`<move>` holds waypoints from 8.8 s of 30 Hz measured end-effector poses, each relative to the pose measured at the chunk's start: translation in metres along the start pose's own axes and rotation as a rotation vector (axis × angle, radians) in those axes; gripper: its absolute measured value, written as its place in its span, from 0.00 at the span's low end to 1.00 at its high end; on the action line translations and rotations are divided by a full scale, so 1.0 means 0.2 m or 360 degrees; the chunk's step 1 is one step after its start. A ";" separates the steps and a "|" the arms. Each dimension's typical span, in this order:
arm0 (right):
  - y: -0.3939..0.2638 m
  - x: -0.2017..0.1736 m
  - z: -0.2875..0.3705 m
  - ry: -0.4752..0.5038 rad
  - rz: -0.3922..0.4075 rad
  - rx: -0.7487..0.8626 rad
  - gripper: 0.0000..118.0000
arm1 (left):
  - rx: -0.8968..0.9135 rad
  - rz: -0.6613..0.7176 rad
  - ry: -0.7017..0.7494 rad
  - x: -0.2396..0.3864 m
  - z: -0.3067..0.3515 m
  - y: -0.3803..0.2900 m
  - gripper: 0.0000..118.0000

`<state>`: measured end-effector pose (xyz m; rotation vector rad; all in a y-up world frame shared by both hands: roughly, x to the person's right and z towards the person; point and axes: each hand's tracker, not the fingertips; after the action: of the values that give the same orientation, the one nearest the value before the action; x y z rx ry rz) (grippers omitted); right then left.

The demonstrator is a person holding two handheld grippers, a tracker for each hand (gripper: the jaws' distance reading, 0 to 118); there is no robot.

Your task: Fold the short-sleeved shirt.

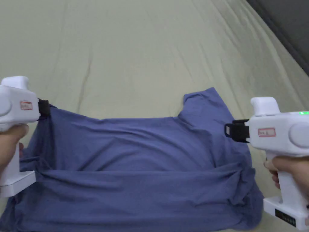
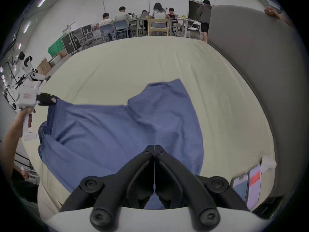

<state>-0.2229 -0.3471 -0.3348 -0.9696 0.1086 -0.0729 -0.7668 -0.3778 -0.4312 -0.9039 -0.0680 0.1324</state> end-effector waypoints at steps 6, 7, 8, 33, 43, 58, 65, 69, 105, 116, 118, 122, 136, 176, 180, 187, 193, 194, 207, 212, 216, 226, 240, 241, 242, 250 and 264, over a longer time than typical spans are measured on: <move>0.23 0.21 -0.47 -0.0204 0.0045 -0.0247 0.98 | 0.0072 -0.0004 -0.0046 0.03 0.13 0.02 0.00; 0.26 0.17 -0.38 -0.0228 0.0019 -0.0270 0.98 | 0.0071 -0.0005 -0.0045 0.03 0.12 0.02 0.00; 0.26 0.18 -0.43 -0.0260 0.0000 -0.0293 0.98 | 0.0070 -0.0011 -0.0027 0.04 0.13 0.01 0.00; 0.16 0.15 0.16 -0.0126 0.0092 0.0017 0.02 | 0.0026 0.0113 -0.0128 -0.14 0.25 -0.10 0.00; -0.36 0.08 0.44 -0.0098 0.0196 -0.0193 0.02 | -0.0040 0.0039 -0.0279 -0.29 0.63 -0.44 0.00; -0.83 0.08 0.06 -0.0208 0.0192 -0.0491 0.02 | -0.0342 -0.0067 -0.0136 -0.36 0.37 -0.88 0.00; -0.80 0.06 0.07 -0.0261 0.0353 -0.0487 0.30 | -0.0317 0.0004 -0.0074 -0.33 0.40 -0.85 0.33; -0.63 0.02 0.35 -0.0334 0.0285 -0.0184 0.99 | 0.0049 0.0045 -0.0117 -0.22 0.71 -0.70 1.00; -0.55 -0.77 0.44 0.0817 0.0298 -0.0105 0.02 | -0.0292 0.0338 -0.0956 -0.64 0.18 -0.84 1.00; -0.58 -0.75 0.42 0.0841 0.0301 -0.0147 0.02 | -0.0363 0.0414 -0.0887 -0.47 0.23 -0.91 0.08; -0.59 -0.74 0.43 0.0832 0.0296 -0.0147 0.02 | -0.0291 0.0367 -0.0930 -0.47 0.27 -0.93 0.08; -0.58 -0.70 0.44 0.0775 0.0281 -0.0153 0.02 | -0.0208 0.0670 -0.1126 -0.60 0.29 -0.94 0.08; -0.51 -0.75 0.52 0.0656 0.0307 -0.0101 0.02 | -0.0041 0.0674 -0.0704 -0.92 0.55 -0.72 0.08; -0.67 -0.61 0.72 0.0585 0.0210 0.0013 0.02 | -0.0005 0.0009 -0.0234 0.42 0.74 -0.74 0.00; -0.67 -0.63 0.70 0.0603 0.0203 0.0000 0.02 | -0.0160 -0.0166 -0.0189 0.52 0.54 -0.84 0.00; -0.68 -0.60 0.72 0.0590 0.0184 -0.0021 0.02 | -0.0383 -0.0298 -0.0503 1.01 0.34 -1.11 0.00; -0.69 -0.56 0.74 0.0562 0.0162 -0.0012 0.02 | -0.0402 -0.0407 -0.0475 1.24 0.25 -1.13 0.00; -0.69 -0.55 0.74 0.0563 0.0160 -0.0008 0.02 | -0.0400 -0.0394 -0.0480 1.24 0.25 -1.12 0.00; -0.60 -0.65 0.72 0.0684 0.0237 0.0024 0.02 | -0.0180 0.0244 -0.1055 0.24 0.55 -0.79 1.00; -0.59 -0.69 0.70 0.0738 0.0232 0.0006 0.02 | -0.0379 0.0503 -0.1040 -0.17 0.36 -0.81 1.00; -0.59 -0.74 0.72 0.0748 0.0278 -0.0009 0.02 | -0.0416 0.0605 -0.1167 -0.18 0.18 -0.89 1.00; -0.58 -0.77 0.72 0.0750 0.0313 -0.0042 0.02 | -0.0458 0.0715 -0.1490 -0.05 -0.02 -0.93 0.10; -0.54 -0.79 0.72 0.0730 0.0363 -0.0037 0.02 | -0.0253 0.0690 -0.0995 -0.37 0.39 -0.90 0.10; -0.54 -0.80 0.72 0.0732 0.0368 -0.0034 0.02 | -0.0239 0.0710 -0.0935 -0.43 0.42 -0.88 0.10; -0.54 -0.81 0.72 0.0738 0.0372 -0.0030 0.02 | -0.0241 0.0712 -0.0894 -0.47 0.44 -0.87 0.10; -0.54 -0.84 0.68 0.0757 0.0395 -0.0043 0.02 | -0.0298 0.0570 -0.0332 -0.38 0.64 -0.71 0.10; -0.58 -0.79 0.69 0.0735 0.0340 -0.0063 0.02 | -0.0349 -0.0098 -0.0108 0.81 0.36 -0.80 0.10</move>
<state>-0.3635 -0.2817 -0.1525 -0.9616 0.6392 -0.0972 -0.6012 -0.3971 -0.2600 -1.1152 -0.1760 0.0995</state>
